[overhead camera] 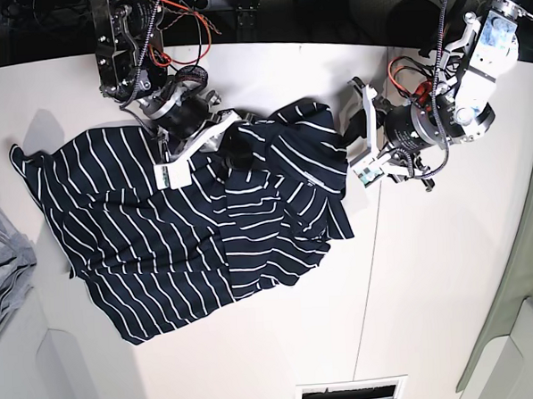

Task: Layout the t-shirt on the table in an organized manner, then fold the t-shirt properly
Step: 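Release the shirt with the left gripper and regrasp a bunched fold, then sweep the right gripper across the shirt to smooth it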

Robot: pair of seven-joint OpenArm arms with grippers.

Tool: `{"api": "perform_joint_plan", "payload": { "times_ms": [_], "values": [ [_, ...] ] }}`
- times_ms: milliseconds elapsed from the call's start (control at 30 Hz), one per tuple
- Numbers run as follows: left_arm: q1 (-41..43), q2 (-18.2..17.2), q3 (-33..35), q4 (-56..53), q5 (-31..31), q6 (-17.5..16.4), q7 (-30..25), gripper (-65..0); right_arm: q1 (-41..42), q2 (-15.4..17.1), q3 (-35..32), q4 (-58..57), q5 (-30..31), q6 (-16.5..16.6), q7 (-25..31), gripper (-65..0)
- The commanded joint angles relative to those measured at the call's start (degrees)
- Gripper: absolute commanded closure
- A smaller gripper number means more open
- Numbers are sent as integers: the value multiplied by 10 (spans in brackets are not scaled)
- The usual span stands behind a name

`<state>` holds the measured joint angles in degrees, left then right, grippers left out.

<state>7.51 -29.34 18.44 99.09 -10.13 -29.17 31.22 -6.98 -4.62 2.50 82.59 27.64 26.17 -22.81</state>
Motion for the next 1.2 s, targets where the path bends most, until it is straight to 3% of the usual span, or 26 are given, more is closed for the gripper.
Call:
{"api": "perform_joint_plan", "payload": {
  "times_ms": [0,100,167,333,433,633,767,800,900,1033,1167],
  "values": [
    [0,-6,-3,9,-8,0,-10,-251,8,-1,2,26,12,12,11,0],
    [18,1,-3,9,-14,-1,-10,-251,8,-1,7,82,12,12,-4,0],
    [32,14,-3,9,-23,-18,-10,-251,9,-1,9,120,12,12,-6,0],
    [64,75,-3,9,-88,-64,-10,-251,53,-2,1,155,12,13,-6,0],
    [80,106,-3,9,-89,-64,-9,-251,110,-2,-29,142,-12,12,-5,0],
    [82,125,-3,9,-104,-64,21,-251,261,-36,-134,28,-101,10,8,0],
    [83,125,-3,9,-114,-64,43,-251,363,-41,-224,-116,-120,10,66,0],
    [83,125,-3,9,-120,-64,50,-251,384,-41,-249,-153,-127,11,83,-41],
    [86,121,-5,9,-123,-64,59,-251,422,-41,-312,-239,-153,5,105,-454],
    [97,120,-20,9,-124,-64,59,-251,415,-41,-330,-257,-178,-7,91,-455],
    [96,122,-38,14,-124,-54,56,-251,373,-39,-260,-199,-186,-7,46,-455]
  ]
}}
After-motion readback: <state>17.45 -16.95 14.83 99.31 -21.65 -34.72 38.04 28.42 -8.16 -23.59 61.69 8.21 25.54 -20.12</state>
